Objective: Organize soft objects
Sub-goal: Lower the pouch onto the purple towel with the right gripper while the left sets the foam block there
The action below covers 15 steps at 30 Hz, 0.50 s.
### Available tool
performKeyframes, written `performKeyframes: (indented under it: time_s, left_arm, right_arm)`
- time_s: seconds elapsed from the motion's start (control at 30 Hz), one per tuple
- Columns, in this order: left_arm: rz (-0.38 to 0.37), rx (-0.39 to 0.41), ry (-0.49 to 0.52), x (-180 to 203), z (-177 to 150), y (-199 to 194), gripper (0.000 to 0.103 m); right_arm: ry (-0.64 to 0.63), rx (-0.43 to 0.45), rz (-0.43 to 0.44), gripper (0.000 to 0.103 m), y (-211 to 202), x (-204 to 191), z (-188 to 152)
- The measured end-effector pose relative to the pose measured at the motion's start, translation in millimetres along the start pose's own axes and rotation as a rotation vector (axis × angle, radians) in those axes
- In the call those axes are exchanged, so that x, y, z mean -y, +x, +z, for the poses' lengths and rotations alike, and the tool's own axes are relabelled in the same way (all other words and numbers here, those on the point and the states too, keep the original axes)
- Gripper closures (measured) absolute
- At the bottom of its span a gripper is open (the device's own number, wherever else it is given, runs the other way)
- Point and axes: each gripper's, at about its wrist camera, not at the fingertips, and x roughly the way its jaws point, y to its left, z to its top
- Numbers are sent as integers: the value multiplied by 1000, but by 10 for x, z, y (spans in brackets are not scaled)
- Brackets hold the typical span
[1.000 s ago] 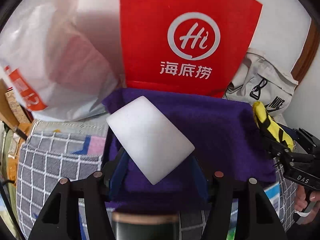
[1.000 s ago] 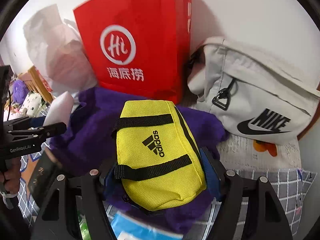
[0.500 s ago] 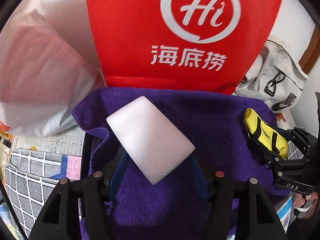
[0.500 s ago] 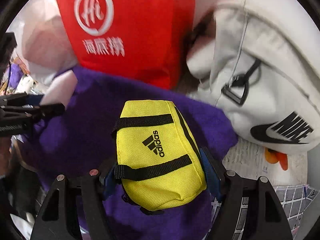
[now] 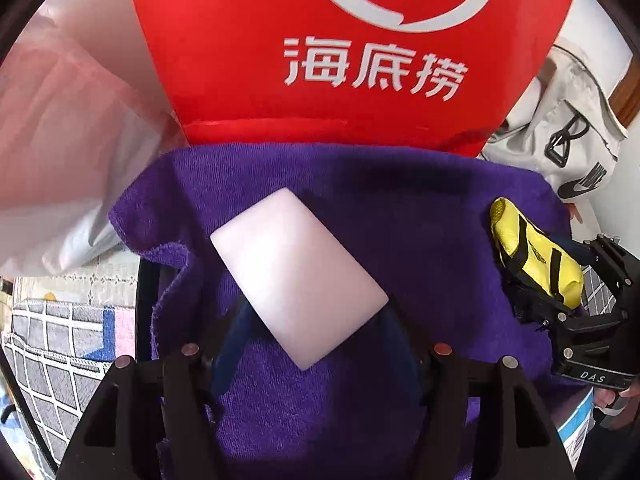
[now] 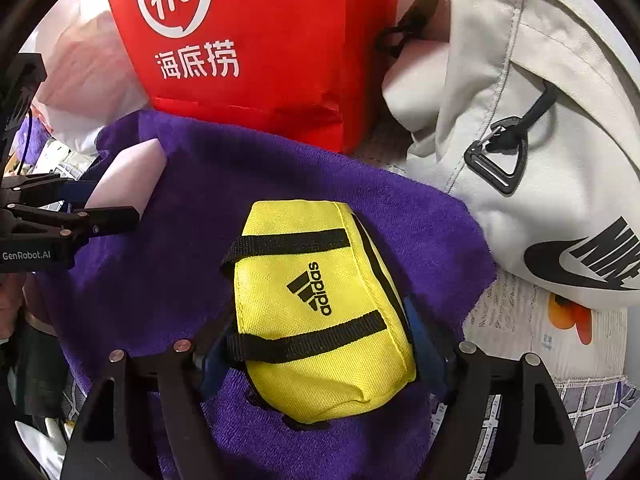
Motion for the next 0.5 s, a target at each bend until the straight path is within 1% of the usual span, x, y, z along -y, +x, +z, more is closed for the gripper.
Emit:
performKeyframes:
  time_s: [0.07, 0.1, 0.17, 0.27, 0.37, 0.5]
  left_arm:
    - [-6, -6, -3, 7, 1, 16, 29]
    - [-8, -1, -3, 14, 42, 47, 27]
    - [3, 4, -1, 33, 32, 28, 19]
    - [21, 5, 14, 72, 65, 8, 19]
    - [17, 3, 20, 130, 58, 20, 19]
    - [13, 4, 18, 230, -38, -36, 19]
  right_arm:
    - [-10, -3, 0, 21, 18, -23, 14]
    - [-11, -4, 5, 18, 26, -36, 28]
    - [-6, -5, 13, 16, 42, -60, 48]
    - [5, -6, 18, 16, 41, -74, 66]
    - [11, -4, 16, 16, 11, -103, 35]
    - [15, 7, 17, 16, -36, -69, 12]
